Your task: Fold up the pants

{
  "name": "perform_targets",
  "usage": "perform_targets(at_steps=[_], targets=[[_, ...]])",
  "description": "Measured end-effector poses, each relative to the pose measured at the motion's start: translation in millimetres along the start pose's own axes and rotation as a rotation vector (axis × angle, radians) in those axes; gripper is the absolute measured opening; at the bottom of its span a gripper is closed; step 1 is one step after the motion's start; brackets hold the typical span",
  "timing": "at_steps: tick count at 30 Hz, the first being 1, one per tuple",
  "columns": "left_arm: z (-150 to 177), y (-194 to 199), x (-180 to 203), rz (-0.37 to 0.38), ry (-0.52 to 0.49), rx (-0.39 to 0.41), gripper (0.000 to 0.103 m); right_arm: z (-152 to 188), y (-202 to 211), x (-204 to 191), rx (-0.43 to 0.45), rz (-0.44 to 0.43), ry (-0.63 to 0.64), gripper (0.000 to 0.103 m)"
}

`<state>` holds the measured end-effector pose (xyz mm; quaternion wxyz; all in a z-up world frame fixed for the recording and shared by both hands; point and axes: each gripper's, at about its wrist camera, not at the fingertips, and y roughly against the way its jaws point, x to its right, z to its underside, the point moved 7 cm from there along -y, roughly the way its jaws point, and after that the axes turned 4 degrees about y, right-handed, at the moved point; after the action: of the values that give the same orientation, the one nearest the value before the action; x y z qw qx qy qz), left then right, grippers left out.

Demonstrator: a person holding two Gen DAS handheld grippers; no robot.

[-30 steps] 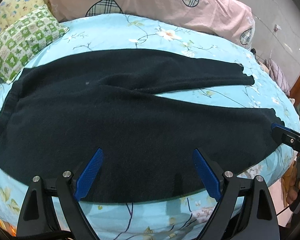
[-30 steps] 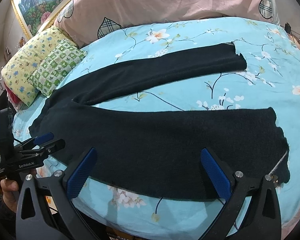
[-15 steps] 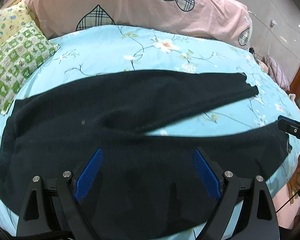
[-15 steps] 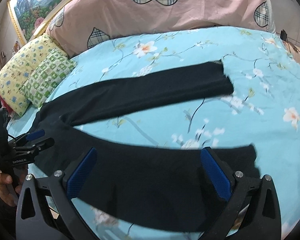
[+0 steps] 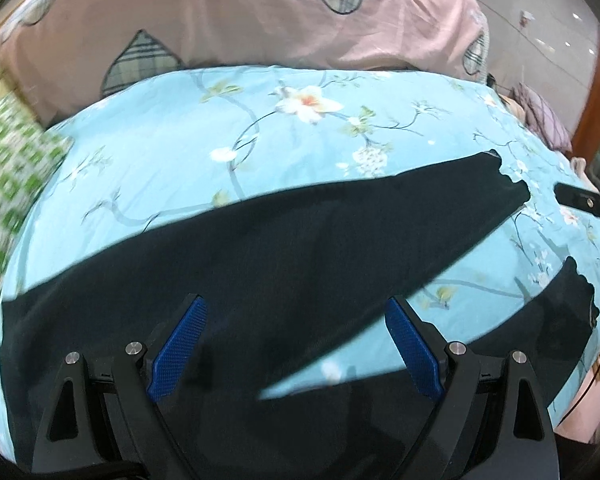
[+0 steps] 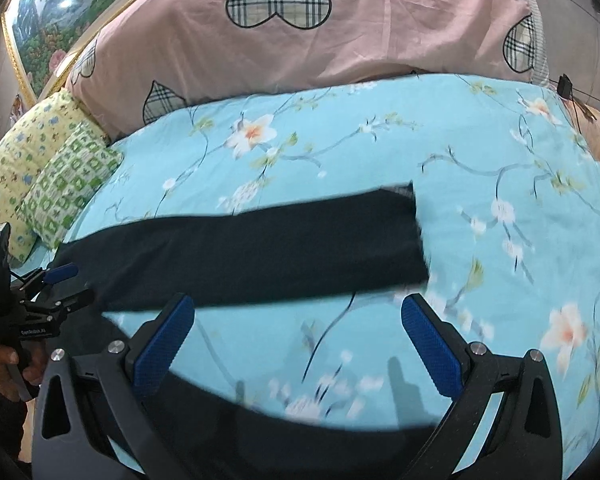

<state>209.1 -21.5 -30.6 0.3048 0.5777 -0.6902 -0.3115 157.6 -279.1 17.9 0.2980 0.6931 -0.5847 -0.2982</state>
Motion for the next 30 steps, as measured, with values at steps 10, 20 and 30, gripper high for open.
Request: perform_targets(at_steps=[10, 20, 30], targets=[[-59, -57, 15, 0.083, -0.126, -0.052, 0.092, -42, -38, 48, -0.057, 0.02, -0.017, 0.103], [-83, -119, 25, 0.14, -0.241, -0.156, 0.092, -52, -78, 75, -0.125, 0.022, -0.006, 0.103], [-73, -147, 37, 0.207, -0.31, -0.254, 0.077, -54, -105, 78, -0.169, -0.026, 0.021, 0.065]])
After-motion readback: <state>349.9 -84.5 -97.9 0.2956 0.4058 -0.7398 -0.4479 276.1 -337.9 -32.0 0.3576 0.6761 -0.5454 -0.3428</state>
